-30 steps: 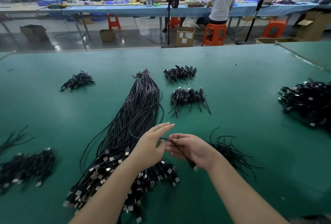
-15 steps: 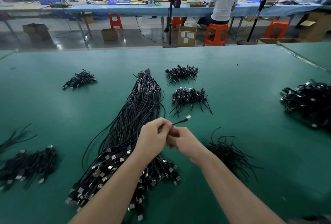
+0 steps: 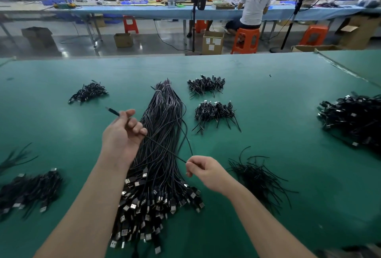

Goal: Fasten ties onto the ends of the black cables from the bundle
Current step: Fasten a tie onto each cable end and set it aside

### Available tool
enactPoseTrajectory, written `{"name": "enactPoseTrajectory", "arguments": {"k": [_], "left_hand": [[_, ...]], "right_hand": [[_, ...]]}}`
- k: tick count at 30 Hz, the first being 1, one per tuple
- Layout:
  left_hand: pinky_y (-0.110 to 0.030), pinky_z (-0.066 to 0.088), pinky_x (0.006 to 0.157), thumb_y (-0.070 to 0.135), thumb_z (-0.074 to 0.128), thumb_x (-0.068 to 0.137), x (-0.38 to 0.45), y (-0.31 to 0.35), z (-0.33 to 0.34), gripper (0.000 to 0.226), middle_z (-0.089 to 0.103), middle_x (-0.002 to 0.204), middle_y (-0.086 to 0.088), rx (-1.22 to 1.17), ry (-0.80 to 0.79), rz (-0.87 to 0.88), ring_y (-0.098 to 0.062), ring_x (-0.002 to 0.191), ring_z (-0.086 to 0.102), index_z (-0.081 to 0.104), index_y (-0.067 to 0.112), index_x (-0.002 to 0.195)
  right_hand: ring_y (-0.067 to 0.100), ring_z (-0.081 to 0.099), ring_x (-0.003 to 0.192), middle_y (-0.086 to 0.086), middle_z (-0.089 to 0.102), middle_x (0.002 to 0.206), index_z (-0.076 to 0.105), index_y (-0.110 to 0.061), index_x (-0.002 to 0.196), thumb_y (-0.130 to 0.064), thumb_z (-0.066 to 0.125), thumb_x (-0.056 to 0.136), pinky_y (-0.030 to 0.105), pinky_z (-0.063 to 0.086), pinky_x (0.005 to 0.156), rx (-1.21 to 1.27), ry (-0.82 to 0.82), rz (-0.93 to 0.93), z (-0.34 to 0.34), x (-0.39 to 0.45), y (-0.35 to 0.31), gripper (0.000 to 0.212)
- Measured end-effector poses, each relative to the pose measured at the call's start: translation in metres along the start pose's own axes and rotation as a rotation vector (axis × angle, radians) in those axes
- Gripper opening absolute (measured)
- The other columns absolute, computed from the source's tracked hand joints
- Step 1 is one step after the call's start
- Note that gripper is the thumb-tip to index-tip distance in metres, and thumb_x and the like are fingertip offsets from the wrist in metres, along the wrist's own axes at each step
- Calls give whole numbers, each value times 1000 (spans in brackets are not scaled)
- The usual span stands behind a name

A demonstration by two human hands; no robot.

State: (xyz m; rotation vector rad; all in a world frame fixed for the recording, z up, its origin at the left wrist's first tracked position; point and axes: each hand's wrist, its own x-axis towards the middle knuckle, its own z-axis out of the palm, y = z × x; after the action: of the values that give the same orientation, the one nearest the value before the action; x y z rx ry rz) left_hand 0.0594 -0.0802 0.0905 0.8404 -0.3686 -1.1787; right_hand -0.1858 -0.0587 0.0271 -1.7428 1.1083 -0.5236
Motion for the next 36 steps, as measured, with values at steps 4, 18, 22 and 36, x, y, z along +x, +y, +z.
{"name": "enactPoseTrajectory", "arguments": {"k": [4,18,22,36], "left_hand": [[-23,50,52,33,39,108,-7,4,2,36,67,76,-1,30,-38,-3,-11,54,56,66,10,103],[-43,59,87,40,35,106,-13,-11,7,55,69,122,-23,-23,-208,-92,-37,118,65,78,6,99],[-42,58,89,40,47,97,-26,-35,17,48,66,125,-28,80,-289,-95,-41,119,64,70,0,113],[-54,52,98,33,44,105,-50,-21,22,50,64,122,-35,232,-778,-299,-50,117,61,66,-11,118]], "right_hand": [[7,31,46,-11,44,55,70,-23,83,-39,56,101,22,29,46,-22,-45,49,-3,-1,4,28],[1,54,125,-14,60,137,56,-25,141,-22,55,102,28,40,114,-135,-60,103,-7,-1,5,39],[-6,57,117,-15,66,129,65,-25,131,-50,49,102,18,41,100,92,-47,52,1,11,-36,41],[9,22,45,-10,26,51,47,-23,59,-31,48,105,21,24,44,679,-310,138,-9,19,-34,46]]}}
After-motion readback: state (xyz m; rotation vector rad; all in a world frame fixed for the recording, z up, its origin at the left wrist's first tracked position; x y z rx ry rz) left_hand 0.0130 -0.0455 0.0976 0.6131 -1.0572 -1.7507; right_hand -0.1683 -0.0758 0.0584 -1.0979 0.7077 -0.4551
